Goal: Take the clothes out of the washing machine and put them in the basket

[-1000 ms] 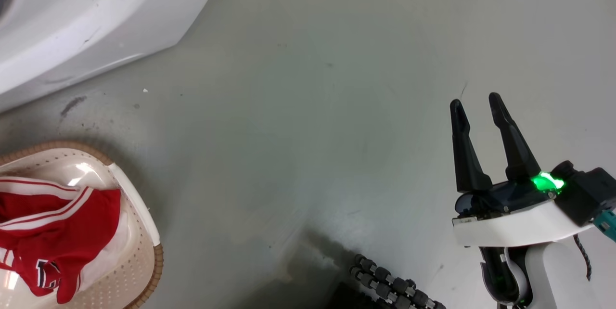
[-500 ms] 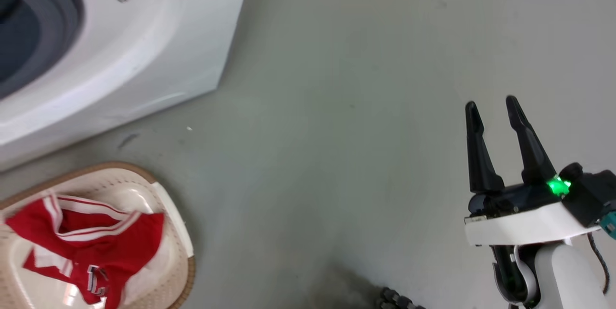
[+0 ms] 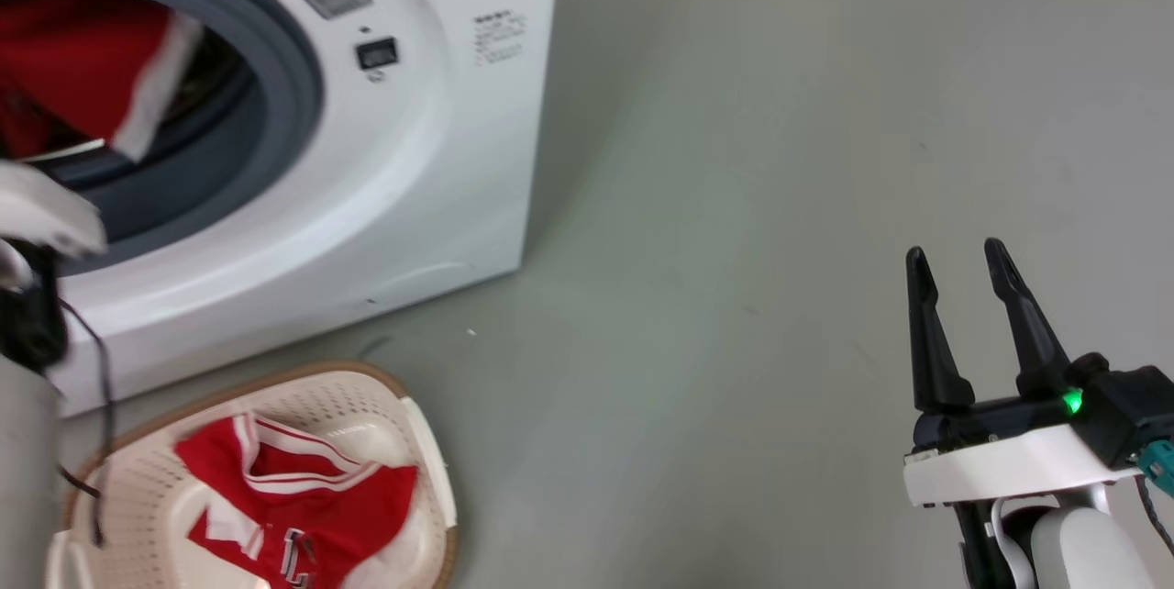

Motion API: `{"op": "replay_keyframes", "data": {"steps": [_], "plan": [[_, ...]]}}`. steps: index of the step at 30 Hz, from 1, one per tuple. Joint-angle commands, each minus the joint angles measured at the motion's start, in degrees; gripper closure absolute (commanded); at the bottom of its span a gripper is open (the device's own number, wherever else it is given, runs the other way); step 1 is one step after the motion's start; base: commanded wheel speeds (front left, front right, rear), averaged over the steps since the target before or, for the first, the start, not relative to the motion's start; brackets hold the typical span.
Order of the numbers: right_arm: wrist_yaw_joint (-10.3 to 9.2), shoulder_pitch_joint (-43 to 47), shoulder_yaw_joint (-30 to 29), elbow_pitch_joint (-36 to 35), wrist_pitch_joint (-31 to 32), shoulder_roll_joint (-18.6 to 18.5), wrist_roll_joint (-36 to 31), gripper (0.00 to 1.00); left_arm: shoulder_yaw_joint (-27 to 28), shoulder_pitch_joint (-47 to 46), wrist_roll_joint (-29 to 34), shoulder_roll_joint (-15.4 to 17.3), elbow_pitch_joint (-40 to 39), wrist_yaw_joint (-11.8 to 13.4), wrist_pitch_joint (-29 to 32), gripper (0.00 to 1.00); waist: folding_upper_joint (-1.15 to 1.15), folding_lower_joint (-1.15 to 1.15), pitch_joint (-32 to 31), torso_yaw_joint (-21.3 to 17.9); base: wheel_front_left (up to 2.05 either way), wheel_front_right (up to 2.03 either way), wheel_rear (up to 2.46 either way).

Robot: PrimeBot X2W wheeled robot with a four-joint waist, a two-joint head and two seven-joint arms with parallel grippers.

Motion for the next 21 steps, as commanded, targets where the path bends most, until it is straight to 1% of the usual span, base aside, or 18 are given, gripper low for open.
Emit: {"op": "replay_keyframes", "data": {"steps": [1, 6, 8, 14, 21], "plan": [[-0.03, 0.7, -0.4, 0.0, 0.3, 0.0, -0.7, 0.00, 0.6, 2.7, 0.2, -1.3, -2.7, 0.6, -0.3, 1.00, 0.00, 0.01, -3.7, 3.2, 0.00, 0.00, 0.00], [-0.03, 1.7, -1.3, -1.0, 2.2, 0.0, -2.0, 0.00, 1.8, 11.5, 1.1, -4.9, -11.8, 2.4, -0.2, 1.00, 0.00, 0.01, -6.6, 6.2, 0.00, 0.00, 0.00], [-0.04, 2.2, -1.6, -1.3, 2.9, 0.0, -2.6, 0.00, 1.4, 14.5, 1.6, -6.2, -14.8, 2.9, -0.2, 1.00, 0.00, 0.01, -7.8, 7.2, 0.00, 0.00, 0.00], [-0.03, 3.4, -1.9, -2.7, 4.7, 0.0, -3.6, 0.00, 0.6, 22.5, 3.0, -8.6, -22.9, 4.7, -0.2, 1.00, 0.00, 0.01, -10.2, 9.8, 0.00, 0.00, 0.00], [-0.03, 4.9, -2.2, -4.2, 6.3, 0.0, -4.5, 0.00, -0.8, 33.0, 3.2, -11.2, -30.1, 7.0, -0.1, 1.00, 0.00, 0.01, -12.4, 11.7, 0.00, 0.00, 0.00]]}}
